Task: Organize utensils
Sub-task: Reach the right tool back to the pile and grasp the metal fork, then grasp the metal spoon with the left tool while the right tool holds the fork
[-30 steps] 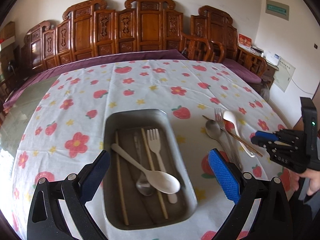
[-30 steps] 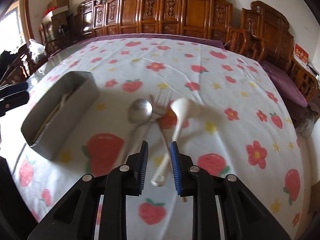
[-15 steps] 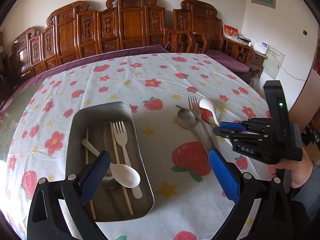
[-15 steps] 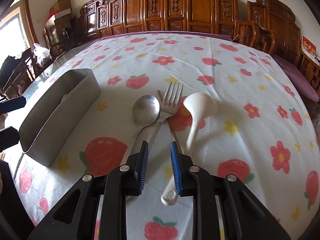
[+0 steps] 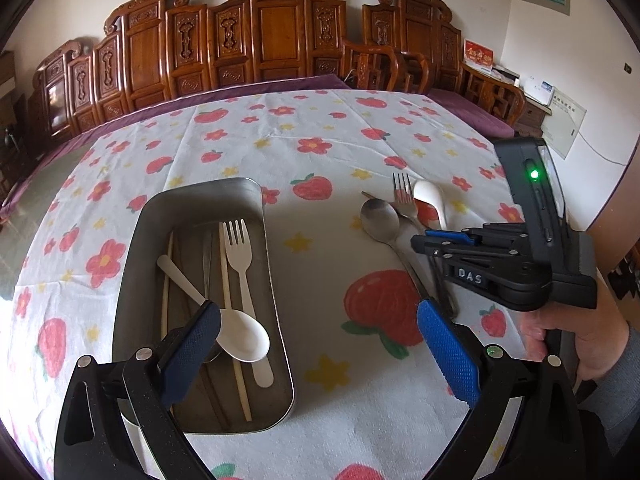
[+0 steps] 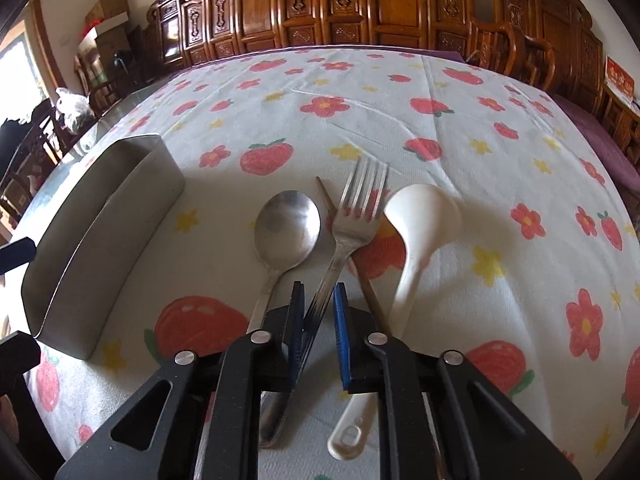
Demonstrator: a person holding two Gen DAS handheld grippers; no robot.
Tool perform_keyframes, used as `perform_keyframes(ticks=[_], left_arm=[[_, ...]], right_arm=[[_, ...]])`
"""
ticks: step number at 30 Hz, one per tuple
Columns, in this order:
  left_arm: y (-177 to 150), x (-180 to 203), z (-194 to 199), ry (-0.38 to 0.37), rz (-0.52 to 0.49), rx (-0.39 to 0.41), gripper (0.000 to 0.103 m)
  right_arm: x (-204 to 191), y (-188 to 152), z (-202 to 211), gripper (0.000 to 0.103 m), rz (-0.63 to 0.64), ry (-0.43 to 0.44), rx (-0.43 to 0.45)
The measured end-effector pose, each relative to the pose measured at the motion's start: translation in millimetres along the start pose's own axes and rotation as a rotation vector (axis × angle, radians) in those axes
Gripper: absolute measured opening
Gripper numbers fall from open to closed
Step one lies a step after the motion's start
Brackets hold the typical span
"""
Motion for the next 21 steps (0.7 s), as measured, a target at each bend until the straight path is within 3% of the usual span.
perform_keyframes(ticks=[8,13,21], left_arm=[[4.5,7.6,-10.3,0.031,0.031,-0.044,0.095],[12.4,28.2,-21.3,0.051,-0.009,-0.063,0.095],[20.0,60.4,-49.0,0.05,-0.062,-0.098,0.095]], right_arm=[[23.1,9.6,26.6,0.008,-0.075,0.048,0.082],[42.5,15.7,47.8,0.008,-0.12,0.088,0.136],[55.5,15.5,60.6,0.008,-0.111,0.074,0.162]])
Point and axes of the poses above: each gripper's, at about its wrist camera, not at the fingertips, and z roughly against the way its jaws point, x to its right, y to its top, the point moved 6 cm from there along -z, roughly the way its jaws point
